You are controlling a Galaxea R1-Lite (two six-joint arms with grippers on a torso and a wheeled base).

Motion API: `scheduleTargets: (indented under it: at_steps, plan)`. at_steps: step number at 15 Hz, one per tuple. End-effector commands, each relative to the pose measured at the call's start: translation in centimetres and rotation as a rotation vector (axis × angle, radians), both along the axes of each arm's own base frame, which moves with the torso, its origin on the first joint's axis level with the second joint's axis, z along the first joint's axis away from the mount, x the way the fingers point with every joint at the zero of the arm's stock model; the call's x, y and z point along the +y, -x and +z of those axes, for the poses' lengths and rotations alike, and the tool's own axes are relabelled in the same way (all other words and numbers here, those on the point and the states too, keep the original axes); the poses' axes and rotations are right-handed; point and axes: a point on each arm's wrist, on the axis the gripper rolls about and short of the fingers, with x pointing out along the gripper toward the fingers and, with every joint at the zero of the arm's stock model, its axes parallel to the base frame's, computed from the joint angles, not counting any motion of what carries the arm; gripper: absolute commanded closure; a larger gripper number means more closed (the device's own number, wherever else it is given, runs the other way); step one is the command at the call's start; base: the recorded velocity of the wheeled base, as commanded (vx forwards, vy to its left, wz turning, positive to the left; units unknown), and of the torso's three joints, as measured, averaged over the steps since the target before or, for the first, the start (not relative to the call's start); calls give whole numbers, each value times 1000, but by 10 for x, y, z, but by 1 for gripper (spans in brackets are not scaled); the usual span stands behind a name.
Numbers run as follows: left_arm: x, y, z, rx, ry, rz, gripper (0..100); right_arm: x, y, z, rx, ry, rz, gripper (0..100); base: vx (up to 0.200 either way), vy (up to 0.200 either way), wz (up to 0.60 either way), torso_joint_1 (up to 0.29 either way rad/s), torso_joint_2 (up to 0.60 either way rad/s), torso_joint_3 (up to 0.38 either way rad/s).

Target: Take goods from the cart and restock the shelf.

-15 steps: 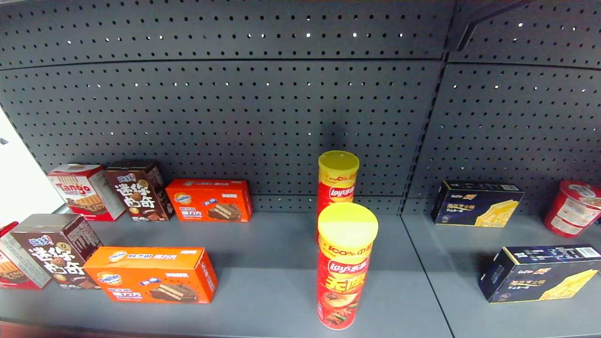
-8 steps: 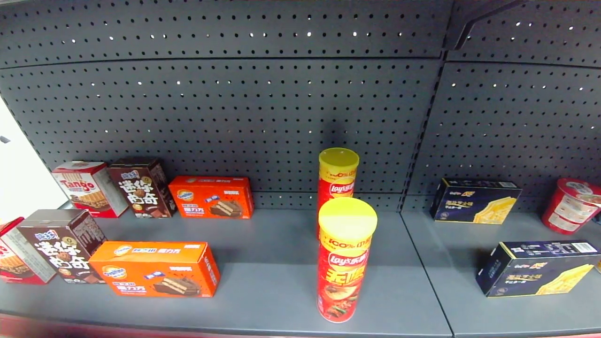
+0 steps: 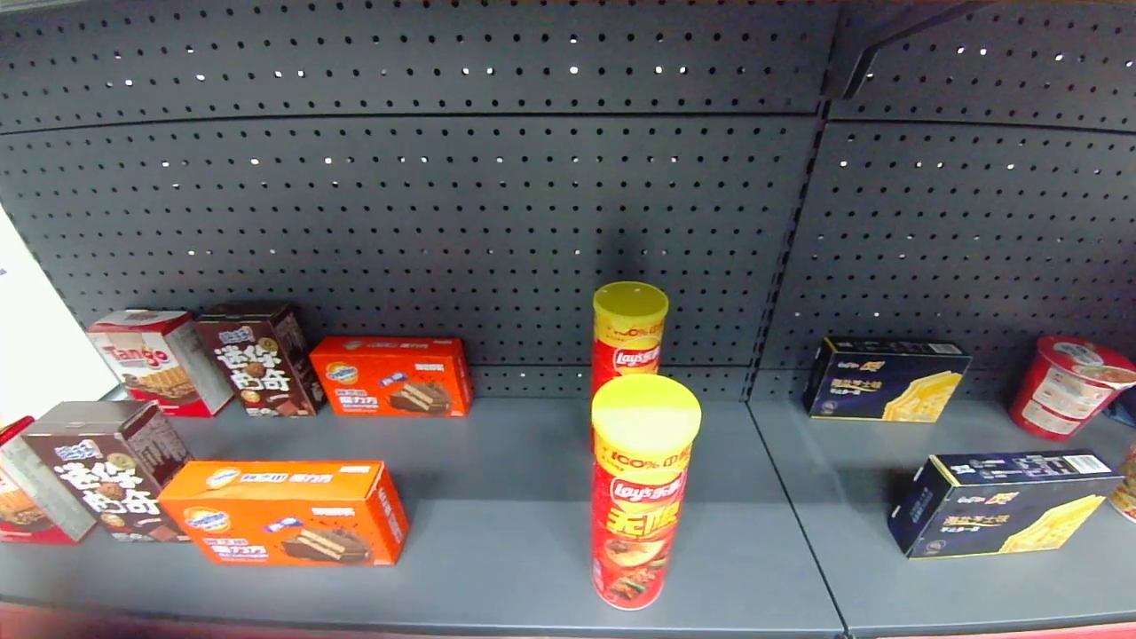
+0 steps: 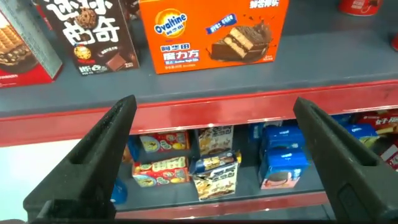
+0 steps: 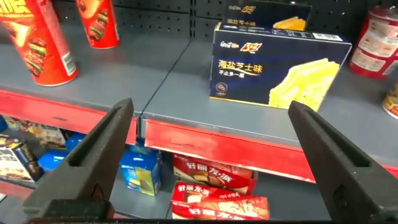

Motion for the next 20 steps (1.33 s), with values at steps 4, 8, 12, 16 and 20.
scheduleTargets:
  at_steps: [4, 8, 12, 16, 20]
  plan:
    - [0, 0, 0, 3, -2, 0, 0, 0, 0, 0, 0, 0, -1, 0, 0, 0, 0, 0, 0, 0]
    - [0, 0, 0, 1, -2, 0, 0, 0, 0, 0, -2, 9, -1, 0, 0, 0, 0, 0, 0, 0]
    - [0, 0, 0, 3, -2, 0, 0, 0, 0, 0, -7, 39, -1, 0, 0, 0, 0, 0, 0, 0]
    - [0, 0, 0, 1, -5, -2, 0, 0, 0, 0, -8, 39, 0, 0, 0, 0, 0, 0, 0, 0]
    - [0, 0, 0, 1, -5, -2, 0, 0, 0, 0, -8, 41, 0, 0, 0, 0, 0, 0, 0, 0]
